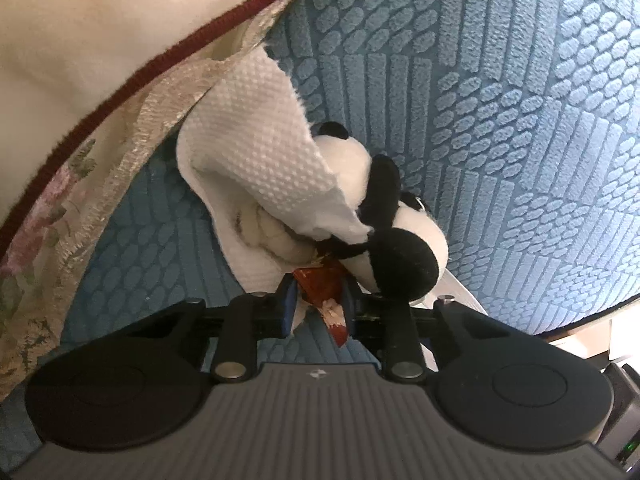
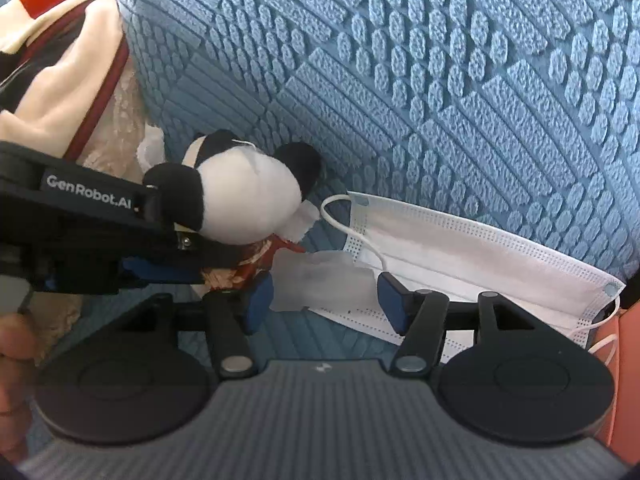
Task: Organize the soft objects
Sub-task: 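Close the left tool on the red candy wrapper while the right tool grasps the clear plastic piece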
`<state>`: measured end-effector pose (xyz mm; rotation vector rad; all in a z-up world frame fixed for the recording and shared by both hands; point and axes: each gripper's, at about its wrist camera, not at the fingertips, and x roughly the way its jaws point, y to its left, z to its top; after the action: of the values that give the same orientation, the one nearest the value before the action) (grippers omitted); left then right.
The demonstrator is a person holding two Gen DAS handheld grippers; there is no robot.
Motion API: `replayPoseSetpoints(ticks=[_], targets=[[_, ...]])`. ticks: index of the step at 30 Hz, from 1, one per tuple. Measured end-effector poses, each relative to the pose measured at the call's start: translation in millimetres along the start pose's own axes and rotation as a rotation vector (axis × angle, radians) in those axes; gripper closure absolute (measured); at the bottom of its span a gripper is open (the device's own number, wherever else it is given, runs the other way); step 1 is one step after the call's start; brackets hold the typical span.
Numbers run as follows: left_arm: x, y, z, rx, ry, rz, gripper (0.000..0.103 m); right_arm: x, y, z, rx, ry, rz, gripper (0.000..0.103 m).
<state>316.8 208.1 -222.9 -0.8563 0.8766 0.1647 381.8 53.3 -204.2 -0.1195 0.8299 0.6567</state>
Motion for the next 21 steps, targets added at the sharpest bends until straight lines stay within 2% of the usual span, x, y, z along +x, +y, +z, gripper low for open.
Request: replayPoseSetpoints(ticks=[3,4,10,12,16,21], targets=[[4,-6,-1,0.012,-0.006,0.003,0.078,4,-1,-2,0.017,0.004,-0.005,0.035],[5,-8,0,0.013,-0.008,0.004,0.079,7,0,-4,0.019,0.003,-0.013,0.028],[0,-14,-3,0.046,-0.024,0.016,0.081,14,-3,-5,0.014,0.003,-0.028,0.028],[0,-19,-6,0.062,-0.023,0.025,0.081,16,-8,-3,0.034,0.009,-0.018,0.028],[1,-27,-9,0.08,-0.023,0.035,0.081,14,-9,-1,0.008,0.025,-0.002,0.04],[1,-38,-11,0.112,-0.028,0.047,0.081,19,-5,0,-0.033,0.035,0.01,0.047]])
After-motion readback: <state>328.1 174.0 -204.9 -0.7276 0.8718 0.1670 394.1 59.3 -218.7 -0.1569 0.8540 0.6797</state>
